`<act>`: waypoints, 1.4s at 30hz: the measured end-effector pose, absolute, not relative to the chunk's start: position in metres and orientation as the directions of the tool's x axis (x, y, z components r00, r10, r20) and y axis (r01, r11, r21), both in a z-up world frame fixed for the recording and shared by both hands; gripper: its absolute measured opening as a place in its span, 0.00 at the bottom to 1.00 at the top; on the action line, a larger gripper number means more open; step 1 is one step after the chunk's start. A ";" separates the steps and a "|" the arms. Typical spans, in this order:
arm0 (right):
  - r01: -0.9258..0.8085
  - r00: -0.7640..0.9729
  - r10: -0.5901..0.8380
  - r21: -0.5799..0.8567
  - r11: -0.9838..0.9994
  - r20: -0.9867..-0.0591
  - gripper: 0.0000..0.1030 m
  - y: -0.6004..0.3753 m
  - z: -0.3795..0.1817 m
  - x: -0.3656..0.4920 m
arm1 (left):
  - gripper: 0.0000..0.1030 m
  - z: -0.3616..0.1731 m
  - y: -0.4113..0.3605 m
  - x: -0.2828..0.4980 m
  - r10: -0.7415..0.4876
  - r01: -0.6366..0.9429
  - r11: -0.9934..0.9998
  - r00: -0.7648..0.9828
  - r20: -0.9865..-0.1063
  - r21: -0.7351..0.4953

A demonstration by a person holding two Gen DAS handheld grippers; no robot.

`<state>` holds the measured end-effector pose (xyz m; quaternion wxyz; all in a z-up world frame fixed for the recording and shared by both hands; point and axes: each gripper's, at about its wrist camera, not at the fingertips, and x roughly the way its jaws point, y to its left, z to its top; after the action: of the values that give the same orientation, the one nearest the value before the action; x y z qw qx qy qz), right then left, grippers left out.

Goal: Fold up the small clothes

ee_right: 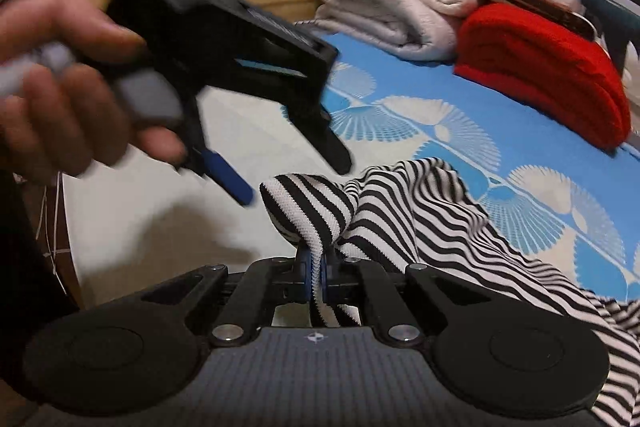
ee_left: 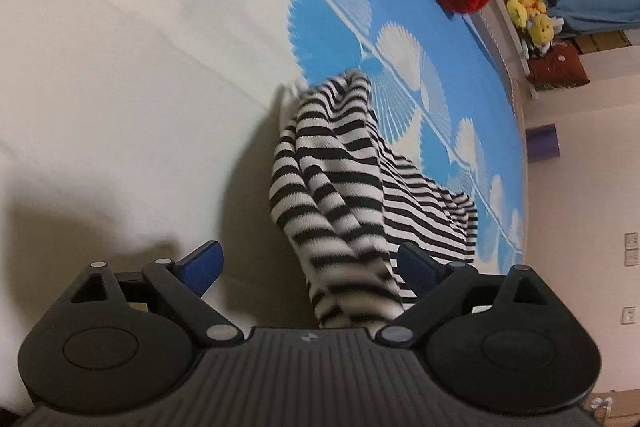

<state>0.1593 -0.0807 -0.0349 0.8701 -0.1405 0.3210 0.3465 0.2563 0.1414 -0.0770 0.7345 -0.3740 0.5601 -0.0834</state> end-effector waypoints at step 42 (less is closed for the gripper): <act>-0.329 0.661 0.512 0.402 0.855 -0.549 0.03 -0.177 -0.009 0.189 | 0.87 0.003 0.170 0.271 -0.233 -0.329 0.839 0.504 -0.832 -0.434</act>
<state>0.1894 -0.1768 -0.0090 0.9012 0.1351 0.3395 0.2332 0.2708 0.1705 0.0031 0.8200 -0.2823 0.4970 0.0293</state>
